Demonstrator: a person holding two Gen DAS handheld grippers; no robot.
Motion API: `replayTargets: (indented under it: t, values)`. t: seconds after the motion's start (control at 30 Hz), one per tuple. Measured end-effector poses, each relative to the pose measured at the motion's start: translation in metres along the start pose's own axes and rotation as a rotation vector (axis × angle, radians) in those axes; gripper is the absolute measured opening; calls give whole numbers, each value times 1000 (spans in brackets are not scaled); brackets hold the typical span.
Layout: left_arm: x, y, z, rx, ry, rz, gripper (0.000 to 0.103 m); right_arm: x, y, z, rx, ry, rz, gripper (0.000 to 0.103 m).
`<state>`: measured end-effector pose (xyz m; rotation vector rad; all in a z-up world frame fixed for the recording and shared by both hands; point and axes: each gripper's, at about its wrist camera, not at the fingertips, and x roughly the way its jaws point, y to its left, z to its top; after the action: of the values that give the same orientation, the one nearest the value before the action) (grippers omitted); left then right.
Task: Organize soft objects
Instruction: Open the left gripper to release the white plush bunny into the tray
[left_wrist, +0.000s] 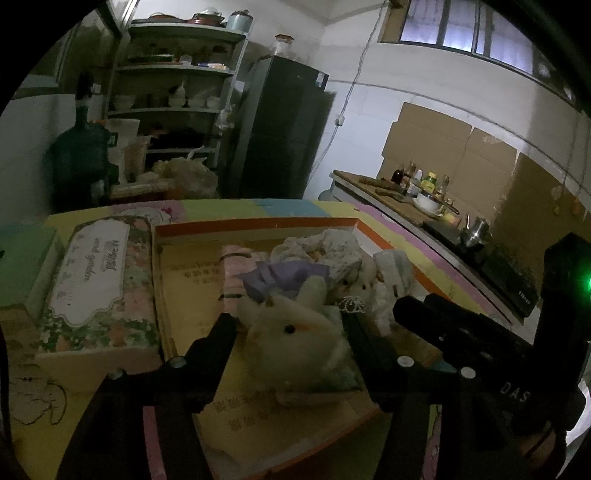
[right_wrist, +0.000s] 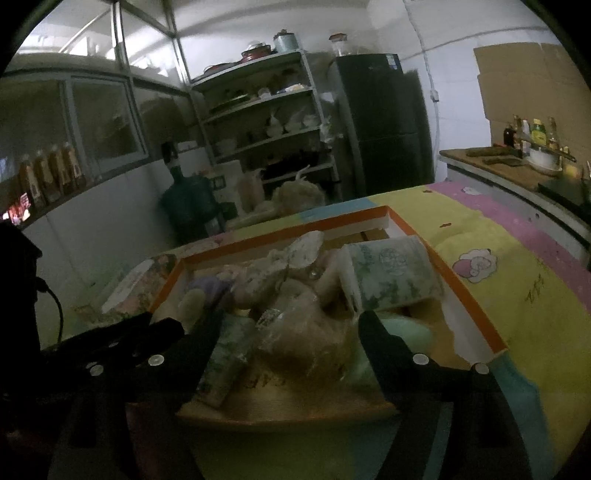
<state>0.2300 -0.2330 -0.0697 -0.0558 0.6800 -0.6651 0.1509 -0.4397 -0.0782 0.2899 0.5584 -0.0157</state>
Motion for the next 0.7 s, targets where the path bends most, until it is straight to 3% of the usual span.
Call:
replayTargets:
  t: [0.7]
  values:
    - [-60, 4, 5, 10, -141, 13, 64, -30, 27, 7, -25, -68, 6, 79]
